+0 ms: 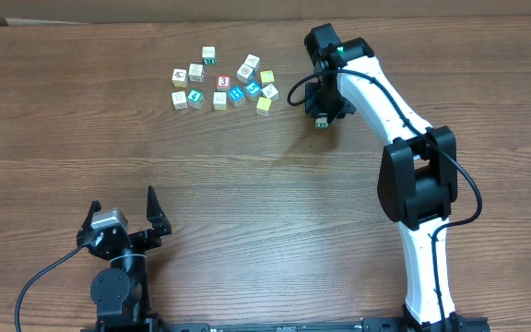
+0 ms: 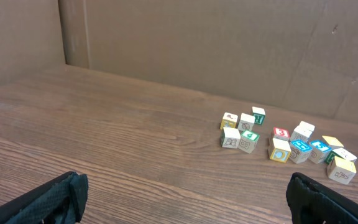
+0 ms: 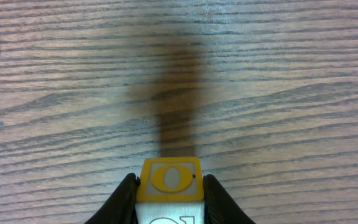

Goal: Form a circle

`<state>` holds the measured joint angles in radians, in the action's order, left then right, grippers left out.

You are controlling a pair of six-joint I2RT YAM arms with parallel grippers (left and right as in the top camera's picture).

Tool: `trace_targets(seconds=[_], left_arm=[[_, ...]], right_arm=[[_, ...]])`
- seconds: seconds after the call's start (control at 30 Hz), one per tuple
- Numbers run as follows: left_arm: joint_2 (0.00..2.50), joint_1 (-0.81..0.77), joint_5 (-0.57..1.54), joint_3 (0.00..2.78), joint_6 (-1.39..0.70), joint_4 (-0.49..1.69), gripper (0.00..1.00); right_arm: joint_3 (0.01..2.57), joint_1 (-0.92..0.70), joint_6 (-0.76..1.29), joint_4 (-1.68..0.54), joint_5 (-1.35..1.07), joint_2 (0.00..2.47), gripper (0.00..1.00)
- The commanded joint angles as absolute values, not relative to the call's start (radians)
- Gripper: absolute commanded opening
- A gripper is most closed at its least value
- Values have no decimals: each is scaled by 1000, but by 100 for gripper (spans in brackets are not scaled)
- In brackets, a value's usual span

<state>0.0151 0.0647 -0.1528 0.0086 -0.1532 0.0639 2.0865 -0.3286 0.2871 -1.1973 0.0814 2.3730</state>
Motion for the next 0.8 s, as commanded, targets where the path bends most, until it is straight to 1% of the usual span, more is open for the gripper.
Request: trace_targets(seconds=[0.0, 0.77], left_arm=[[5, 52, -145, 5, -134, 64, 99], [5, 52, -145, 5, -134, 64, 99]], right_arm=[[2080, -328, 278, -1184, 77, 2383, 24], [2080, -327, 279, -1126, 77, 2383, 24]])
